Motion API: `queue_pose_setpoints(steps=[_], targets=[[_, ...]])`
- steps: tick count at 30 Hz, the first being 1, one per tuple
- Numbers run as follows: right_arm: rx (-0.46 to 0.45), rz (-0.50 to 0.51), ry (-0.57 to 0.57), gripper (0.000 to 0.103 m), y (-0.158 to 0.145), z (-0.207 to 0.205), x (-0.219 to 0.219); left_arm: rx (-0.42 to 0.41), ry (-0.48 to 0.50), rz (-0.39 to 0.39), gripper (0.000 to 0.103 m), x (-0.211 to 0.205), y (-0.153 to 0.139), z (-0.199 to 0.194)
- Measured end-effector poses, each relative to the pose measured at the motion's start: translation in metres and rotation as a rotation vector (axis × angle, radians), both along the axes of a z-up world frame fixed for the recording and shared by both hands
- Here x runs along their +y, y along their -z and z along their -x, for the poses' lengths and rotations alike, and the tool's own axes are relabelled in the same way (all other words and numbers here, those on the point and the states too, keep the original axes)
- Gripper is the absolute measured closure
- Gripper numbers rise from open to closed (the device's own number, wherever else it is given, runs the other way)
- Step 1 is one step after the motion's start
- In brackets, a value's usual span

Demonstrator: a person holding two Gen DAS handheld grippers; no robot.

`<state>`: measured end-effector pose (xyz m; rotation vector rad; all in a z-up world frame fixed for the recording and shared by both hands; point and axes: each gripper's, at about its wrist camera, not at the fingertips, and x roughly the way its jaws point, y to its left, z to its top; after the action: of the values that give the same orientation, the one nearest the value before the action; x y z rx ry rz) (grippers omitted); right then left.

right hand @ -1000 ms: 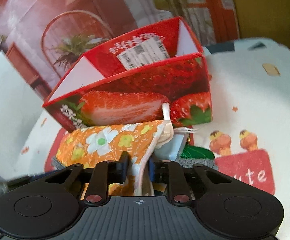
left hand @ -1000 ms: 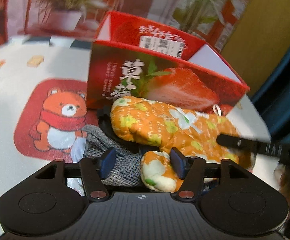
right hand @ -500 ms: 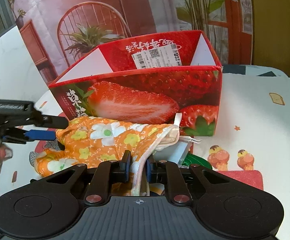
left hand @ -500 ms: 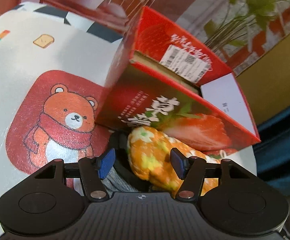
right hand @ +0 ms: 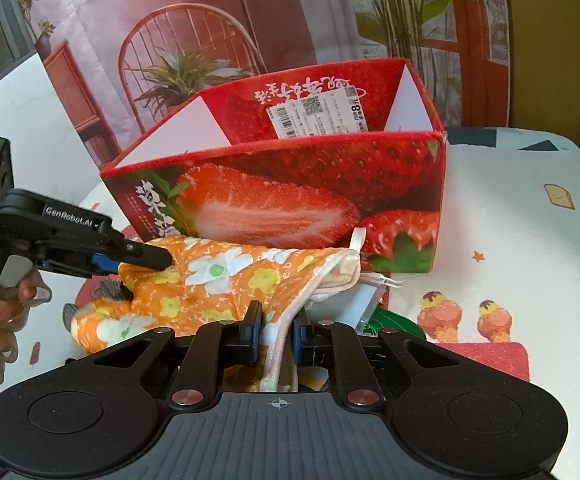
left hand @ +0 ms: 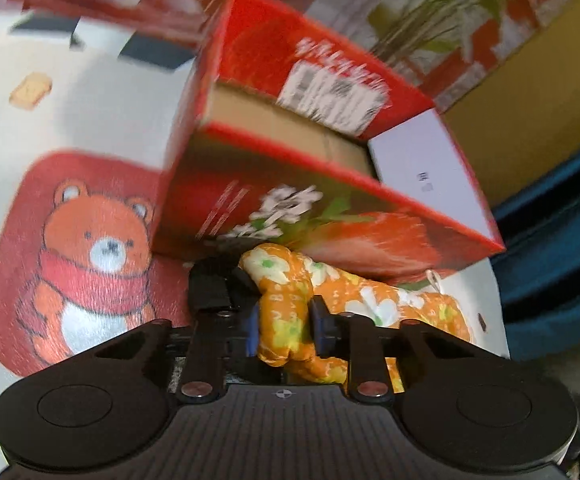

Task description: Organize soft objects

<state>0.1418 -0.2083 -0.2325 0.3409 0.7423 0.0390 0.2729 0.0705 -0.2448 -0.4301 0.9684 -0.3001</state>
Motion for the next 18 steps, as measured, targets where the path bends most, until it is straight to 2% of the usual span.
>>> queue_pose_setpoints(steps=[8, 14, 18], targets=[[-0.097, 0.091, -0.128, 0.093, -0.045, 0.001, 0.003, -0.22, 0.071, -0.106, 0.085, -0.008, -0.053, 0.026], [-0.164, 0.173, -0.204, 0.093, -0.082, -0.005, 0.007, -0.353, 0.039, -0.104, 0.086, -0.013, -0.091, 0.03], [-0.203, 0.231, -0.216, 0.093, -0.103, -0.02, 0.007, -0.428, 0.006, -0.138, 0.086, -0.02, -0.11, 0.018]])
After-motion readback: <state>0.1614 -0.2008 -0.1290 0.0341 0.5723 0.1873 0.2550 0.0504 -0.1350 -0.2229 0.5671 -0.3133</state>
